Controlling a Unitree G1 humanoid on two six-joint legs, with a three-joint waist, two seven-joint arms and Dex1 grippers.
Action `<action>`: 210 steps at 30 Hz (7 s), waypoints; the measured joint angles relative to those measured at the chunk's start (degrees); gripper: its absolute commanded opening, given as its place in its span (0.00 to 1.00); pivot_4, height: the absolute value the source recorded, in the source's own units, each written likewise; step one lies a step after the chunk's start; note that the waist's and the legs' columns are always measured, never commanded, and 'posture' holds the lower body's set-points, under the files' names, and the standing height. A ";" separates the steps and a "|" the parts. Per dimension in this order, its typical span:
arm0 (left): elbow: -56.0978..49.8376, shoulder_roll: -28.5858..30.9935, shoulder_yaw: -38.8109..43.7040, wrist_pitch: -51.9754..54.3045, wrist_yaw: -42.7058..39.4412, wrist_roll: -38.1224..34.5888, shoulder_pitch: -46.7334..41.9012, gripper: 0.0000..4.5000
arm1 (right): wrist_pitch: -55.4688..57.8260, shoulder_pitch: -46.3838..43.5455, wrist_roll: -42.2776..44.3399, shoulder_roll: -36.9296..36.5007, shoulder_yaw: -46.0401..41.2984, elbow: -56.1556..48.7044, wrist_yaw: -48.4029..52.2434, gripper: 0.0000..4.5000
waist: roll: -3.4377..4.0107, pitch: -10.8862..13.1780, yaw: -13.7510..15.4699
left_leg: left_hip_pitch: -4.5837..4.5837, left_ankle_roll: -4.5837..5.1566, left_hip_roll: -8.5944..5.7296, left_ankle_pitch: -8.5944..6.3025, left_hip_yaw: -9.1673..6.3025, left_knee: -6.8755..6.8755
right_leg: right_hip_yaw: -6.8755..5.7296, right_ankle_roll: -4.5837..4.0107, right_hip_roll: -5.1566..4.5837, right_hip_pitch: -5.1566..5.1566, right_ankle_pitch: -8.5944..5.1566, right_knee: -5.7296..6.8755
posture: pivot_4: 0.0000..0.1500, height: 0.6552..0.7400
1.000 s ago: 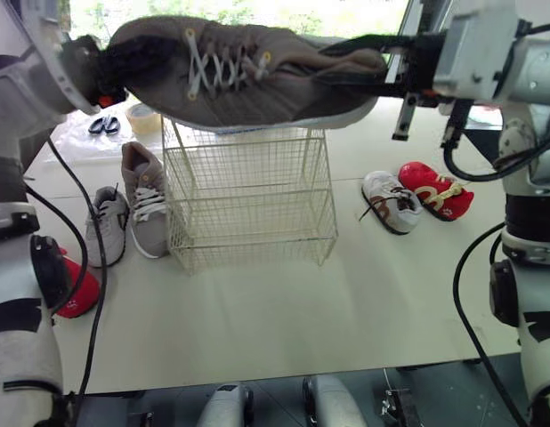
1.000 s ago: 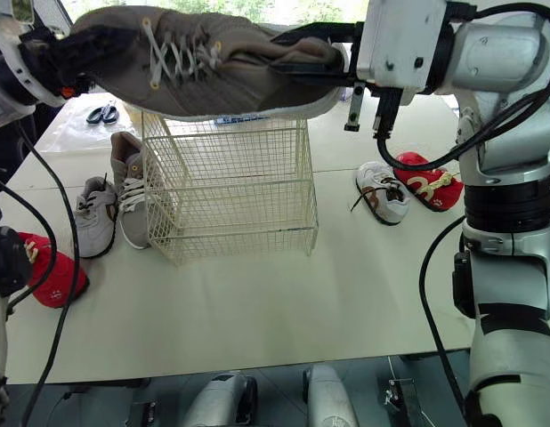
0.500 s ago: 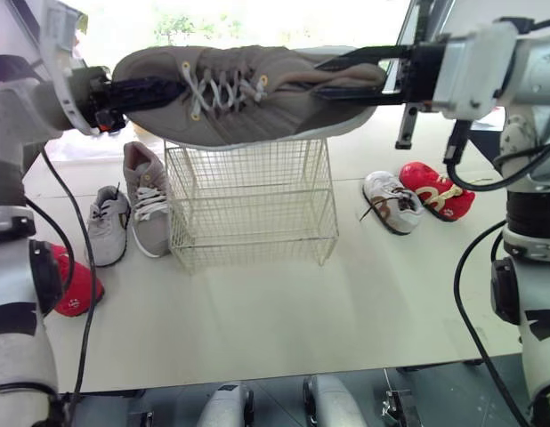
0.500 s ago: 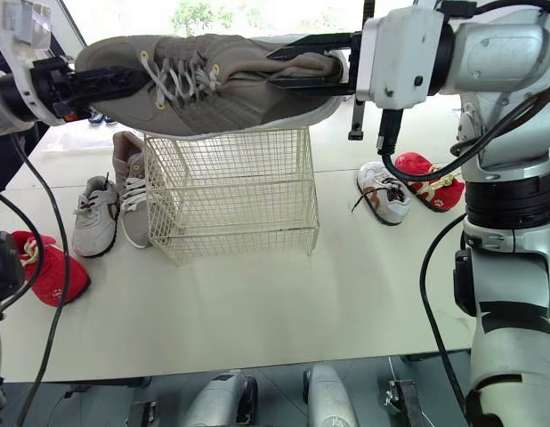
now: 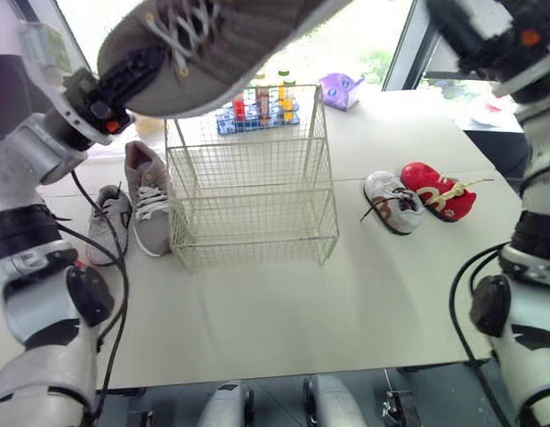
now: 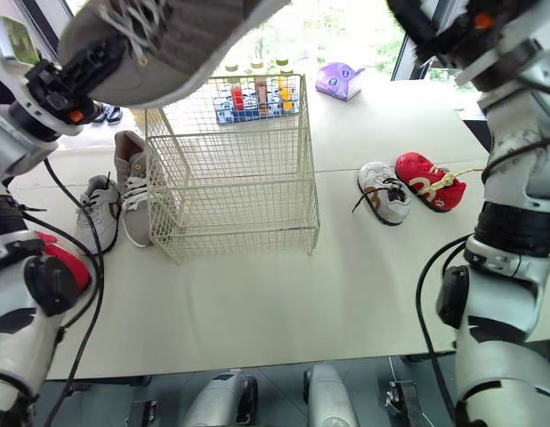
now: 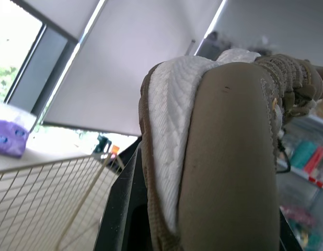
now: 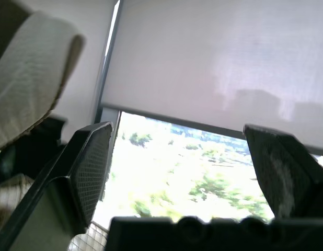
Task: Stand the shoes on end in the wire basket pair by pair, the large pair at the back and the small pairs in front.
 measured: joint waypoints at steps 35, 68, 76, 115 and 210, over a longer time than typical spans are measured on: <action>-12.57 -12.94 -7.78 -8.34 19.93 -20.41 10.40 0.15 | 1.97 -4.19 14.11 18.42 12.12 -7.61 -9.84 0.99 | 0.02 -0.01 -0.80 | 0.03 -0.15 -0.02 0.09 0.14 -0.01 | 0.07 -0.02 0.11 -0.20 0.01 0.08 | 1.00 1.00; -10.97 -5.48 -16.08 -7.86 12.44 -12.29 12.24 0.99 | 8.89 -3.14 15.95 12.59 13.73 -7.68 -4.32 0.40 | 0.02 -0.01 -0.74 | 0.03 -0.14 -0.02 0.09 0.13 -0.03 | 0.07 -0.02 0.09 -0.20 0.01 0.06 | 1.00 1.00; -17.49 7.62 -17.98 -5.79 8.87 -8.96 12.68 0.99 | -3.29 -21.17 3.37 2.58 16.28 9.61 12.00 0.40 | 0.05 0.01 -0.85 | 0.02 -0.14 -0.01 0.08 0.20 -0.14 | 0.11 -0.02 0.16 -0.27 0.01 -0.01 | 1.00 1.00; -36.45 33.67 -13.84 -1.78 5.73 -5.86 28.85 1.00 | -38.13 -40.15 -40.07 6.24 27.52 76.05 47.79 0.73 | 0.07 0.03 -0.87 | 0.03 -0.16 0.01 0.07 0.21 -0.19 | 0.16 -0.03 0.07 -0.28 0.00 -0.07 | 1.00 1.00; 52.20 13.87 -11.95 3.64 43.87 39.99 -20.48 0.01 | 16.96 3.66 0.28 -18.26 22.66 -17.70 30.04 1.00 | -1.01 0.05 0.68 | -0.08 -0.03 -0.11 0.02 0.30 0.04 | -0.10 0.01 0.02 -0.38 0.02 0.26 | 1.00 1.00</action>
